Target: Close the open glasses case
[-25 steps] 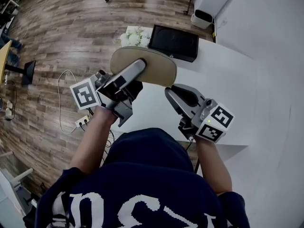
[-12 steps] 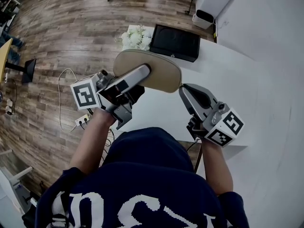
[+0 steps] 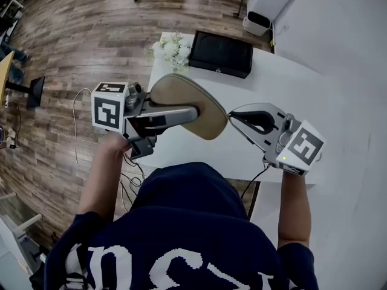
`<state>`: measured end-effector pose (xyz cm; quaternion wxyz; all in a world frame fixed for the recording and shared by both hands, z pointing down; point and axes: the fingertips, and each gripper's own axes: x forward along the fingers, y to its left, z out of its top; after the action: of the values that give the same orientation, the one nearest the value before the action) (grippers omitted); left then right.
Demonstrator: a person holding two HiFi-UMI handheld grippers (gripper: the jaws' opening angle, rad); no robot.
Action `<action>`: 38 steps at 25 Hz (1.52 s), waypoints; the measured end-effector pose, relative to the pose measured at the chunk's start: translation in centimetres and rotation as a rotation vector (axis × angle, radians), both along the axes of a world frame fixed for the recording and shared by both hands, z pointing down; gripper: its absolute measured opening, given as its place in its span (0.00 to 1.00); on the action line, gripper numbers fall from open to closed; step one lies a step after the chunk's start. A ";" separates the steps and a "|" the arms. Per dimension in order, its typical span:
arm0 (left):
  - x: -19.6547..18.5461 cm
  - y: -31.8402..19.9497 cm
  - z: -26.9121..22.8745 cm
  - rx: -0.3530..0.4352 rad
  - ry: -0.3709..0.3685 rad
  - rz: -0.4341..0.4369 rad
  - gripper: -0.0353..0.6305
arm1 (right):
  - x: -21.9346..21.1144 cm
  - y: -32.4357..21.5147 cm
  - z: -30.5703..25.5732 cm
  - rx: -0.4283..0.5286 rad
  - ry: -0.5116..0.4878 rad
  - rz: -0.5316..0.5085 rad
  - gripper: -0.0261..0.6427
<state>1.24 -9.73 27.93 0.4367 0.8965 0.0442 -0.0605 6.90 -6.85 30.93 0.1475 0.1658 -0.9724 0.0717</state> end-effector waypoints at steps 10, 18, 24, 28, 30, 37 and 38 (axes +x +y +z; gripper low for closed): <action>2.5 4.5 3.2 -0.013 -0.151 0.272 0.48 | -2.3 0.7 -0.1 0.056 0.101 -0.122 0.07; 3.8 5.0 3.2 -0.025 -0.069 0.276 0.48 | -2.8 -1.5 -1.8 0.098 0.020 -0.059 0.07; 1.6 1.3 0.9 -0.032 0.109 0.069 0.48 | -1.1 -0.9 -2.4 0.070 -0.015 -0.015 0.07; 1.5 1.5 1.2 0.004 0.038 0.096 0.48 | -1.3 -0.7 -1.8 0.042 0.004 -0.011 0.07; 1.5 1.7 1.3 -0.007 0.012 0.130 0.48 | -1.3 -0.7 -1.8 0.046 0.016 -0.015 0.07; 3.7 4.3 3.0 0.001 -0.094 0.325 0.47 | -0.6 -1.6 -1.8 0.080 0.099 -0.051 0.07; 3.8 4.3 3.2 0.006 -0.110 0.336 0.47 | -0.5 -1.7 -1.6 0.086 0.125 -0.065 0.07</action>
<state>5.01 -5.40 31.12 0.4396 0.8798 0.1697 0.0625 6.37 -8.52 29.38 0.2029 0.1443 -0.9684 0.0148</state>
